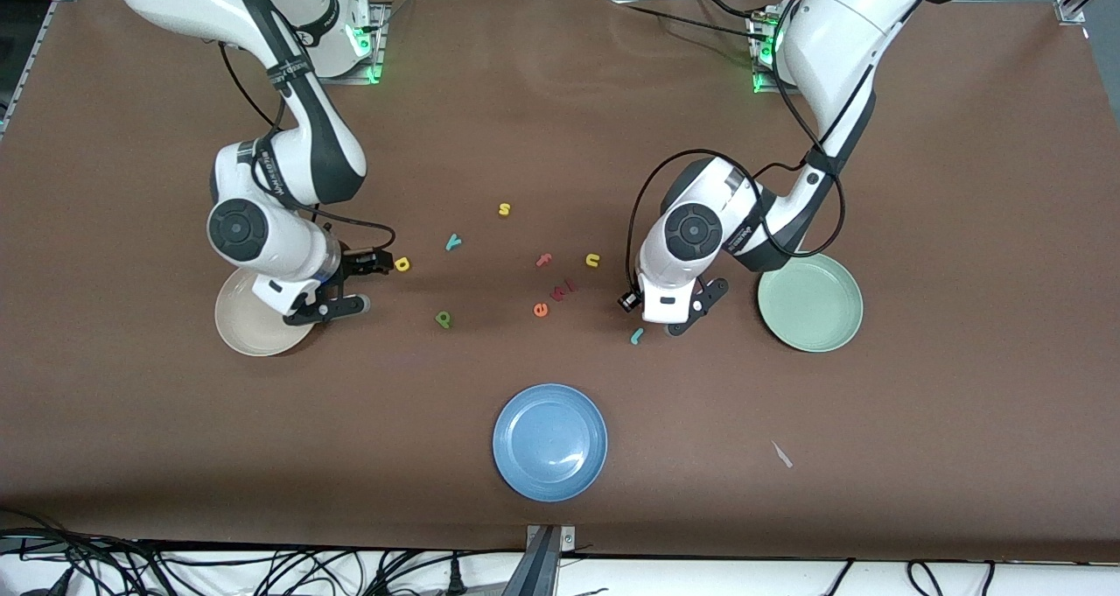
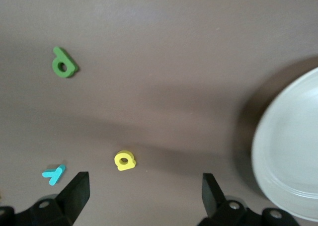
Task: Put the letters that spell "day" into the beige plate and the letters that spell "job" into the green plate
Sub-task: 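Grasp the pink letter with the left gripper while the right gripper grasps yellow letter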
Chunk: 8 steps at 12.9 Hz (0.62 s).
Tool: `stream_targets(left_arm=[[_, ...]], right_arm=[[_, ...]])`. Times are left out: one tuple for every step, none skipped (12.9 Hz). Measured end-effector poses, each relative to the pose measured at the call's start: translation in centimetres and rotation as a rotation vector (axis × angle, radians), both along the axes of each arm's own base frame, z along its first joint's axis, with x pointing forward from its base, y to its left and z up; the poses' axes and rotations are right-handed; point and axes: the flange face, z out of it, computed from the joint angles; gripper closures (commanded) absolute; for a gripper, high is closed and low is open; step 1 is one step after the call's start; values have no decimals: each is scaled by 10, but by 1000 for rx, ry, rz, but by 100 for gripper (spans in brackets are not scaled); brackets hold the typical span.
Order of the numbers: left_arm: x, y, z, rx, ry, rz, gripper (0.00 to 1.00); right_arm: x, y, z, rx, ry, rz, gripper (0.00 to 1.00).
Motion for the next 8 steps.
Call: stream_targets(left_arm=[[0, -1, -6, 0, -2, 3, 41], [-1, -1, -12, -2, 1, 10, 40], [-1, -2, -19, -4, 4, 18, 41], [-2, -2, -25, -6, 6, 22, 41], [-2, -2, -30, -8, 7, 26, 41], [-2, -2, -32, -8, 9, 28, 43], [-2, -2, -34, -8, 9, 29, 43], [-2, -2, -35, -10, 8, 30, 45]], right_arm=[[-8, 4, -8, 9, -25, 7, 0], [-15, 8, -17, 18, -53, 13, 0], [-23, 10, -26, 26, -73, 18, 0], [-29, 13, -33, 30, -81, 24, 0], [-35, 14, -39, 31, -80, 28, 0], [-39, 15, -42, 30, -76, 31, 0], [-41, 17, -44, 30, -76, 36, 0], [-43, 21, -46, 32, -78, 43, 0]])
